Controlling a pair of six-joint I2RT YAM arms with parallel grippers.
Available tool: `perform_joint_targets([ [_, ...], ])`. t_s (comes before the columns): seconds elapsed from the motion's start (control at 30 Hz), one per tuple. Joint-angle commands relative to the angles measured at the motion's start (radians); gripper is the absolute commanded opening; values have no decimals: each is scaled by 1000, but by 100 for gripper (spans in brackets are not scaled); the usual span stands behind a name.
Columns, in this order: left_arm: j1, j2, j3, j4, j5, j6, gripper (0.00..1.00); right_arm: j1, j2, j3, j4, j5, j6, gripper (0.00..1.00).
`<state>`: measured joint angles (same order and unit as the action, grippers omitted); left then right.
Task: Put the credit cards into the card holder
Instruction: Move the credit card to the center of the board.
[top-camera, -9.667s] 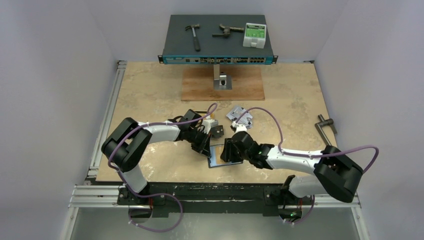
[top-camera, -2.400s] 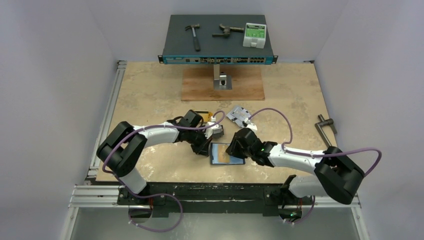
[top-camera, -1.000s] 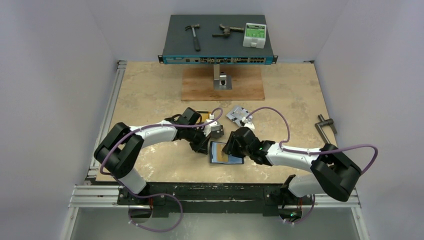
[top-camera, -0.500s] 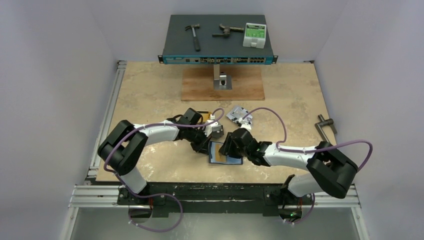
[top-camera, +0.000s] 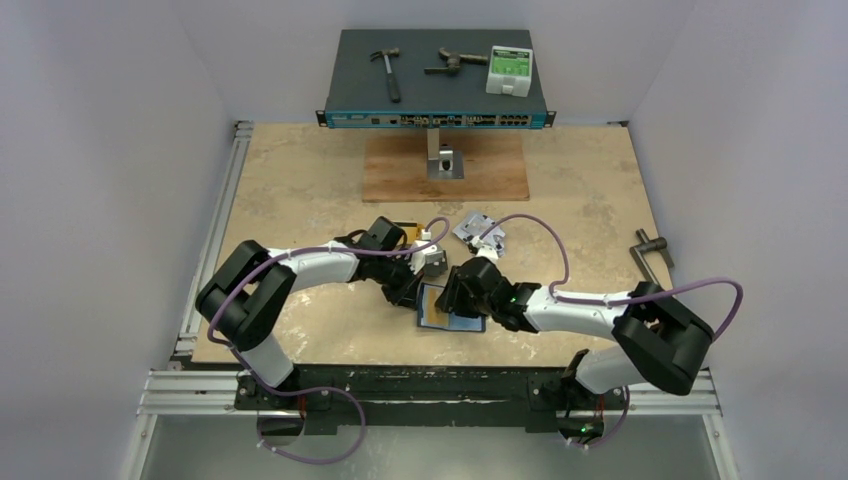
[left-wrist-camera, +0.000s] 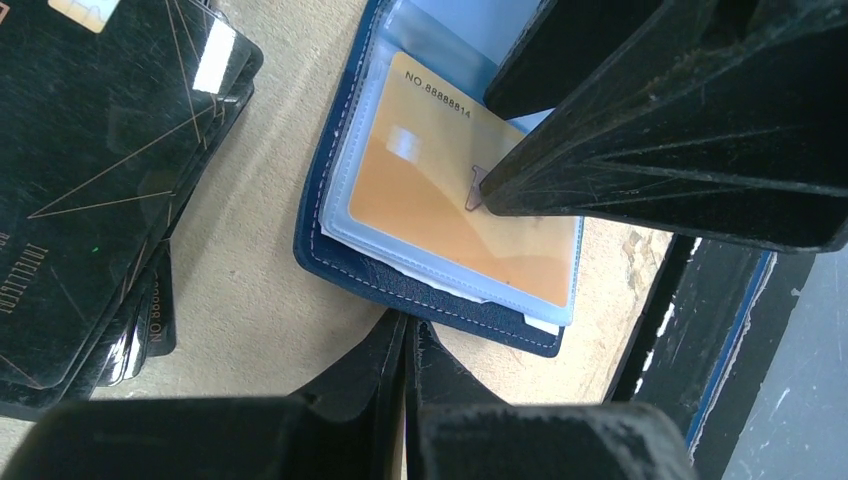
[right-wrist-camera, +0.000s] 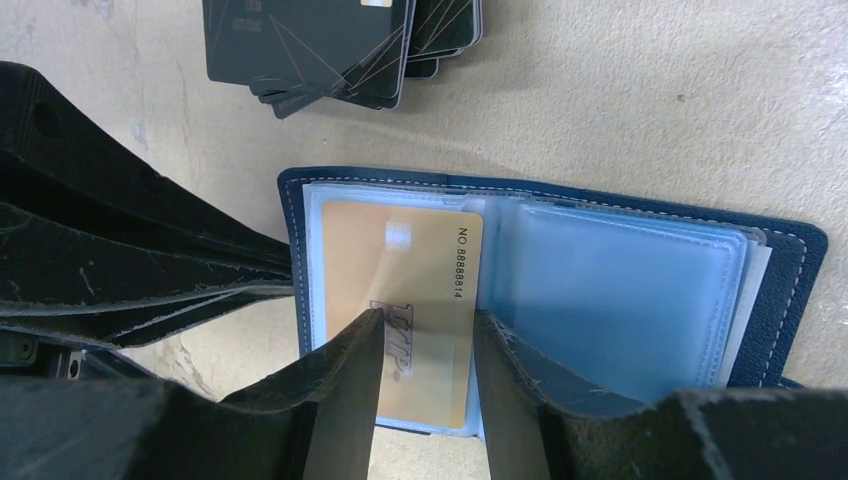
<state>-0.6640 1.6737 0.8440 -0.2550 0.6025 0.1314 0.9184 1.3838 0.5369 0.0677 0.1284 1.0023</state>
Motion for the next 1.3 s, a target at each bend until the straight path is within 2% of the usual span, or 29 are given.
perform_joint_targets([
  [0.0,-11,5,29,31,16,-4,0,15,7,55,25,-8,-19,38],
  [0.37,-19,2,31,17,18,5,0,20,-56,27,25,-27,-10,37],
  [0.57,-6,-18,64,-71,26,32,0,19,-136,28,-59,12,-22,45],
  [0.73,21,-64,111,-160,80,41,7,-8,-201,21,-114,41,-44,48],
  [0.83,20,-75,141,-223,122,69,15,-26,-213,31,-138,49,-65,50],
  [0.93,30,-80,178,-303,122,113,17,-45,-216,42,-151,50,-79,51],
  [1.03,73,-91,216,-408,140,180,17,-89,-220,76,-160,58,-123,53],
  [1.17,200,-82,309,-523,186,234,17,-189,-167,128,-124,0,-197,57],
  [1.27,265,-77,360,-525,139,238,15,-248,-97,141,-32,-85,-215,63],
])
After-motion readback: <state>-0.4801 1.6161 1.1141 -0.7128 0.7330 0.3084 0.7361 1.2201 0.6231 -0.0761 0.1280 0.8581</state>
